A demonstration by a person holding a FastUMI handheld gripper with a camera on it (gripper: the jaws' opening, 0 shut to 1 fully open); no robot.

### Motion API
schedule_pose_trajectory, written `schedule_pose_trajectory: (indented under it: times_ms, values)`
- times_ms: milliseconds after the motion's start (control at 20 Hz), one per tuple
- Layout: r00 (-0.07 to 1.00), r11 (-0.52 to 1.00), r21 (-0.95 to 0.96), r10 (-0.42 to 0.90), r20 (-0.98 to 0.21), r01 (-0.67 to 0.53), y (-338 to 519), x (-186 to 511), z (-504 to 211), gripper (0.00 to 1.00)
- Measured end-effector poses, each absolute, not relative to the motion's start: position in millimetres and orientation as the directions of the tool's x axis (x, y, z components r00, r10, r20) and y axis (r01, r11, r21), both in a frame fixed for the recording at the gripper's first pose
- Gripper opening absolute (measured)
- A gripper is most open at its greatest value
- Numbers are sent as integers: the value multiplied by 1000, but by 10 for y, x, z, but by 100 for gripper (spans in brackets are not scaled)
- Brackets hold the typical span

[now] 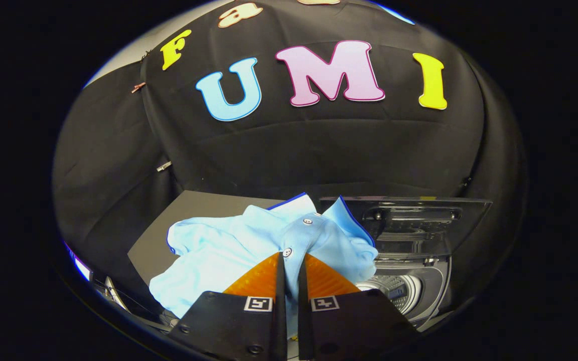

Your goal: Put the clothes into the washing machine and then close the washing machine lid.

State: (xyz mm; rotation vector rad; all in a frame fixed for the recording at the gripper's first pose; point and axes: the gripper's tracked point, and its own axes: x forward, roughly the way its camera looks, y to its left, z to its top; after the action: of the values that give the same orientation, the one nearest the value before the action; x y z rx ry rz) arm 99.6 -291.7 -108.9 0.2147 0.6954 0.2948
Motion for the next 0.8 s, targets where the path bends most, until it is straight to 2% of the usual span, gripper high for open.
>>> schedule_pose_trajectory:
  times_ms: [500, 800]
  values:
    - [734, 924, 353, 340, -588, -145, -4101, 1086, -1333, 13]
    - [730, 925, 342, 349, -587, -167, -4186, 1179, -1416, 13]
